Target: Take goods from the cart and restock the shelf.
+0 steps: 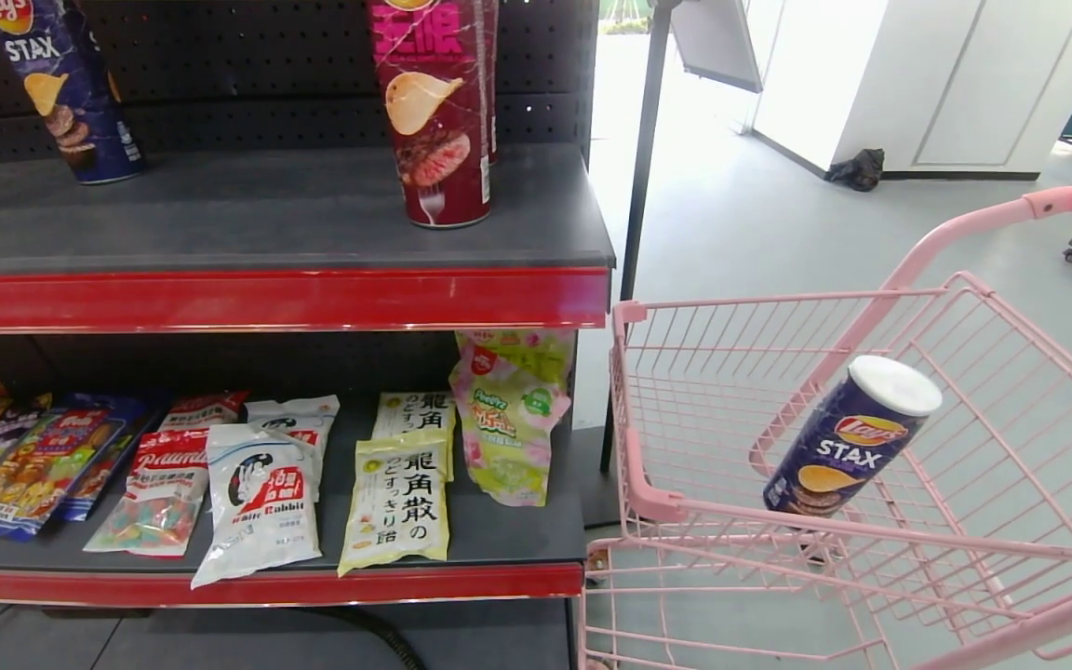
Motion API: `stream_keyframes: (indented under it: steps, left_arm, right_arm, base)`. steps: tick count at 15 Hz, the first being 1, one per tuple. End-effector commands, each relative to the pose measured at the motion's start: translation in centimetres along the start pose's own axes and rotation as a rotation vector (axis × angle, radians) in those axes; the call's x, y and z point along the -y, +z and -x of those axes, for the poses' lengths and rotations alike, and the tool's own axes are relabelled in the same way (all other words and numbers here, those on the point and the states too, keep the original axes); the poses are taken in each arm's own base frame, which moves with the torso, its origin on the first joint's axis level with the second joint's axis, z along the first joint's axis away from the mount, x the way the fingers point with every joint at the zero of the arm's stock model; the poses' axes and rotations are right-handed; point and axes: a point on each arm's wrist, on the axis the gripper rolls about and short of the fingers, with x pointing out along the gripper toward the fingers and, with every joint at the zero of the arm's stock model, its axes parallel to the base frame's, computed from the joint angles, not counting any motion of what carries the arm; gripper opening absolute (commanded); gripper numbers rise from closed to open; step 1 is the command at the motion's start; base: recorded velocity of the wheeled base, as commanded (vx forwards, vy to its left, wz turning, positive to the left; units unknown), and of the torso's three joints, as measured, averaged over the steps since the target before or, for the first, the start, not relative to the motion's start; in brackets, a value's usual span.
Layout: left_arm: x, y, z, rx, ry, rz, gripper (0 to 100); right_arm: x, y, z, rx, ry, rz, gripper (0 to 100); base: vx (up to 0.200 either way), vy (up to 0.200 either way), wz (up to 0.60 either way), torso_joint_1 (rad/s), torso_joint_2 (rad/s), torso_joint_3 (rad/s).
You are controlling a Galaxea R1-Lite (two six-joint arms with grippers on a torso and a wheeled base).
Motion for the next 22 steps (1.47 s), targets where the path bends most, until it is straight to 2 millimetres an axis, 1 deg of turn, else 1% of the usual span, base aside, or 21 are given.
stream_keyframes:
  steps: [1, 3, 4, 6, 8, 10, 12, 16, 17, 18, 20, 22]
  left_arm:
    - [0.0, 0.0, 0.0, -0.001, 0.0, 0.0, 100]
    - [0.0, 0.0, 0.0, -0.001, 0.0, 0.0, 100]
    - [0.0, 0.0, 0.0, -0.001, 0.0, 0.0, 100]
    - [0.0, 0.0, 0.0, -0.001, 0.0, 0.0, 100]
    - [0.0, 0.0, 0.0, -0.001, 0.0, 0.0, 100]
    - [0.0, 0.0, 0.0, -0.001, 0.0, 0.0, 100]
    - [0.0, 0.0, 0.0, -0.001, 0.0, 0.0, 100]
    - [0.0, 0.0, 0.0, -0.001, 0.0, 0.0, 100]
    - [0.0, 0.0, 0.0, -0.001, 0.0, 0.0, 100]
    - [0.0, 0.0, 0.0, -0.001, 0.0, 0.0, 100]
    - [0.0, 0.0, 0.0, -0.001, 0.0, 0.0, 100]
    - [0.0, 0.0, 0.0, -0.001, 0.0, 0.0, 100]
  right_arm:
    - [5.2, -3.3, -7.3, -0.222, 0.072, 0.004, 100]
    - [8.4, -5.8, -7.3, -0.294, 0.109, 0.048, 100]
    - [9.6, -7.2, -7.3, -0.346, 0.124, 0.019, 100]
    - [10.7, -9.1, -8.3, -0.409, 0.17, 0.006, 100]
    - [12.5, -10.8, -10.2, -0.419, 0.279, 0.051, 100]
    - [13.6, -11.4, -11.7, -0.416, 0.326, 0.081, 100]
    - [14.8, -12.0, -13.6, -0.421, 0.356, 0.08, 100]
    - [16.4, -13.2, -15.9, -0.419, 0.399, 0.077, 100]
    - [16.6, -13.4, -16.2, -0.42, 0.403, 0.076, 100]
    - [17.0, -13.9, -17.1, -0.422, 0.416, 0.079, 100]
    - [17.1, -14.0, -18.1, -0.406, 0.454, 0.085, 100]
    - [16.6, -14.3, -19.0, -0.406, 0.487, 0.091, 100]
  base:
    - [0.0, 0.0, 0.0, 0.0, 0.0, 0.0]
    - [0.0, 0.0, 0.0, 0.0, 0.0, 0.0]
    - [0.0, 0.0, 0.0, 0.0, 0.0, 0.0]
    - [0.0, 0.0, 0.0, 0.0, 0.0, 0.0]
    - [0.0, 0.0, 0.0, 0.0, 0.0, 0.0]
    - [0.0, 0.0, 0.0, 0.0, 0.0, 0.0]
    - [0.0, 0.0, 0.0, 0.0, 0.0, 0.0]
    - [0.0, 0.0, 0.0, 0.0, 0.0, 0.0]
    - [0.0, 0.0, 0.0, 0.0, 0.0, 0.0]
    - [0.0, 0.0, 0.0, 0.0, 0.0, 0.0]
    - [0.0, 0.0, 0.0, 0.0, 0.0, 0.0]
    - [0.0, 0.0, 0.0, 0.0, 0.0, 0.0]
